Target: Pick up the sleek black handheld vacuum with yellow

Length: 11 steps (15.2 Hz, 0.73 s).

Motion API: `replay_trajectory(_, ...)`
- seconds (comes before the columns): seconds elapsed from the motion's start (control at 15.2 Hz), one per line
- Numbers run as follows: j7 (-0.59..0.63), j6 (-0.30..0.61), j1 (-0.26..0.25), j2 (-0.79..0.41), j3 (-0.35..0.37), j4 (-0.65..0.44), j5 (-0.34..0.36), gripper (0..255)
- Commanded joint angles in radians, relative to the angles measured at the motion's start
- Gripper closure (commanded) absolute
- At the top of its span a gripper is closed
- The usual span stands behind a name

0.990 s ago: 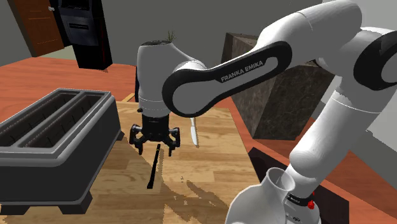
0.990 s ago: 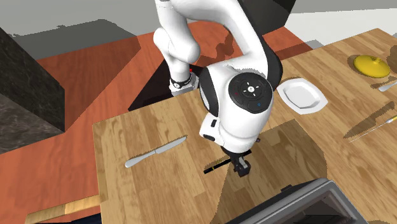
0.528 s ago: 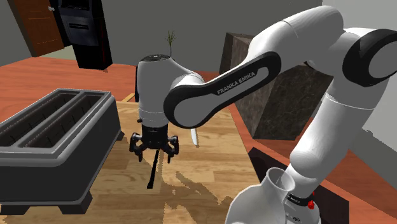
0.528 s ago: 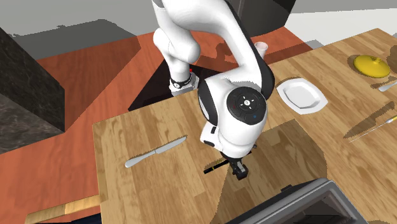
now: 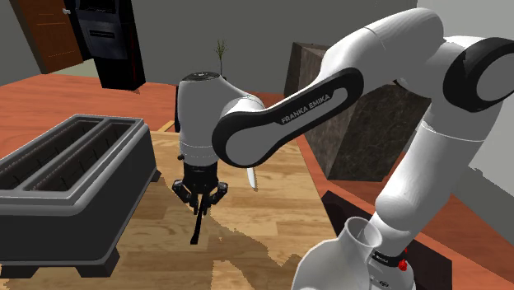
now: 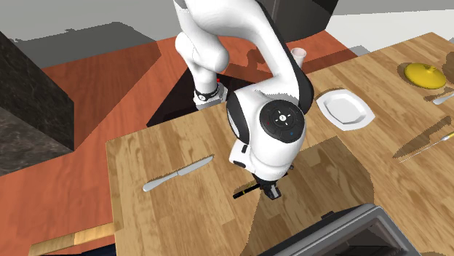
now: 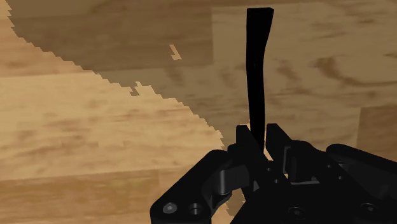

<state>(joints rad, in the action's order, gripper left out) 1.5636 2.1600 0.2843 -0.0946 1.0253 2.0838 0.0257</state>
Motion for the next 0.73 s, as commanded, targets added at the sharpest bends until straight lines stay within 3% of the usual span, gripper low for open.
replay_trajectory(0.0, 0.0, 0.0, 0.0, 0.0, 0.0, 0.0, 0.0, 255)
replay_trajectory(0.66, -0.054, -0.118, 0.022, 0.08, 0.003, -0.074, -0.079, 255)
